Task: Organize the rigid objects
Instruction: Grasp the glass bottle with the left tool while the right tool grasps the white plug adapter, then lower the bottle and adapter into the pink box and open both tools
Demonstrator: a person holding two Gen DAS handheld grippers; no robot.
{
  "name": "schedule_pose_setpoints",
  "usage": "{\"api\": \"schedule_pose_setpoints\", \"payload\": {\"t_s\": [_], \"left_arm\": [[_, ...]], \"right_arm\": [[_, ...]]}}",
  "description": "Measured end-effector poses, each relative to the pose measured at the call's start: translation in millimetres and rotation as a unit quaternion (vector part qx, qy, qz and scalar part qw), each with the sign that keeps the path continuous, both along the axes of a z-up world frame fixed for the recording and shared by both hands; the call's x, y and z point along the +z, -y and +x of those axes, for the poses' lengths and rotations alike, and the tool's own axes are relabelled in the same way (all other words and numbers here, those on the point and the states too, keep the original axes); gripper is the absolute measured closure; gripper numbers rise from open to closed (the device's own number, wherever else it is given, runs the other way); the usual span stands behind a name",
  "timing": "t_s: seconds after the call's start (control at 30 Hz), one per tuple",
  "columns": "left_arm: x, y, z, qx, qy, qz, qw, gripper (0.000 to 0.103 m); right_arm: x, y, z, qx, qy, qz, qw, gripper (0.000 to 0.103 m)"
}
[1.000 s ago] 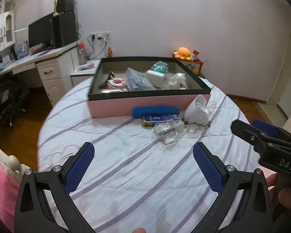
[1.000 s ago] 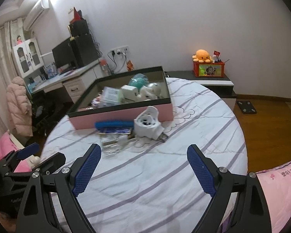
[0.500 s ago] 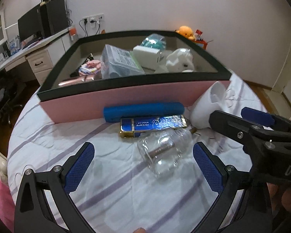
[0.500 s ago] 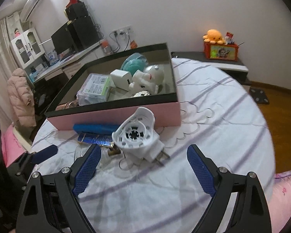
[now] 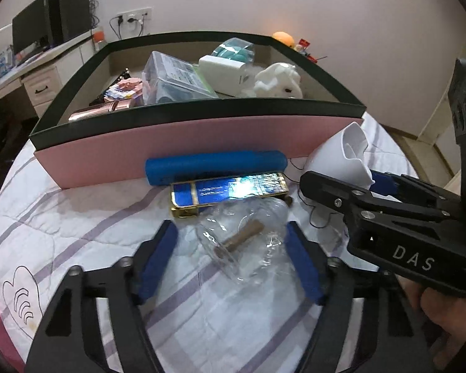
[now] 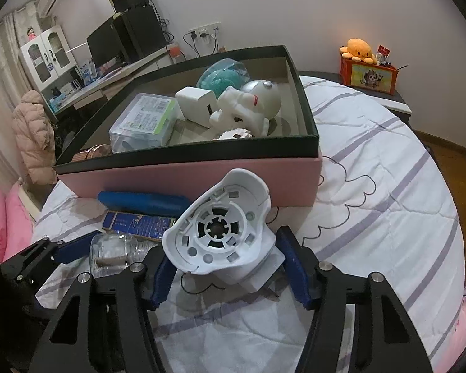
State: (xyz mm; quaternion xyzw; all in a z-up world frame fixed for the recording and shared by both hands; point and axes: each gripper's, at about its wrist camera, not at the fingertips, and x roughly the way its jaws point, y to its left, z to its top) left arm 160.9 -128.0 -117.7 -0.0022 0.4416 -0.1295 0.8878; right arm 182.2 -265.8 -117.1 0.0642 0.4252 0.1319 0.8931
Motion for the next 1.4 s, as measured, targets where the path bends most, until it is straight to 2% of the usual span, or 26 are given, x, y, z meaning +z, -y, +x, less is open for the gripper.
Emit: {"api": "schedule_pose_setpoints", "payload": {"t_s": [0.03, 0.07, 0.23, 0.6, 0.73, 1.0, 1.23, 1.4], "left_arm": [[0.7, -1.6, -1.4, -0.006, -0.001, -0.010, 0.9999, 0.044], [1.3, -3.2, 0.3, -0.008, -0.002, -0.015, 0.9999, 0.047], [3.7, -15.9, 1.9, -0.005, -0.002, -0.043, 0.9990, 0.049], [12.5, -32.3, -9.8, 0.009, 0.011, -0.045, 0.9989, 0.049], [26.2, -41.0, -16.5, 0.011, 0.028, -0.047, 0.9984, 0.049], [72.1, -63.7, -18.0, 0.018, 0.075, -0.048, 0.9959, 0.049], [114.5, -72.0, 25.8, 0.028, 0.121, -0.022, 0.9921, 0.049], [130.6, -71.5, 79.8, 0.029, 0.123, -0.014, 0.9919, 0.049]], "right_arm": [[0.4, 0.6, -2.1, -0.001, 0.002, 0.001, 1.000, 0.041], [1.0, 1.8, -4.5, -0.002, 0.005, 0.005, 1.000, 0.041], [4.6, 9.5, -13.4, -0.009, 0.012, 0.017, 1.000, 0.041], [14.2, 14.4, -33.0, -0.010, 0.023, 0.025, 0.999, 0.041], [24.6, 10.5, -39.1, -0.002, 0.032, 0.030, 0.999, 0.041], [64.3, -5.0, -40.1, 0.025, 0.067, 0.030, 0.997, 0.041], [101.7, -17.3, -9.0, 0.041, 0.095, 0.018, 0.994, 0.041], [122.5, -20.3, 39.9, 0.043, 0.096, 0.020, 0.994, 0.041]]}}
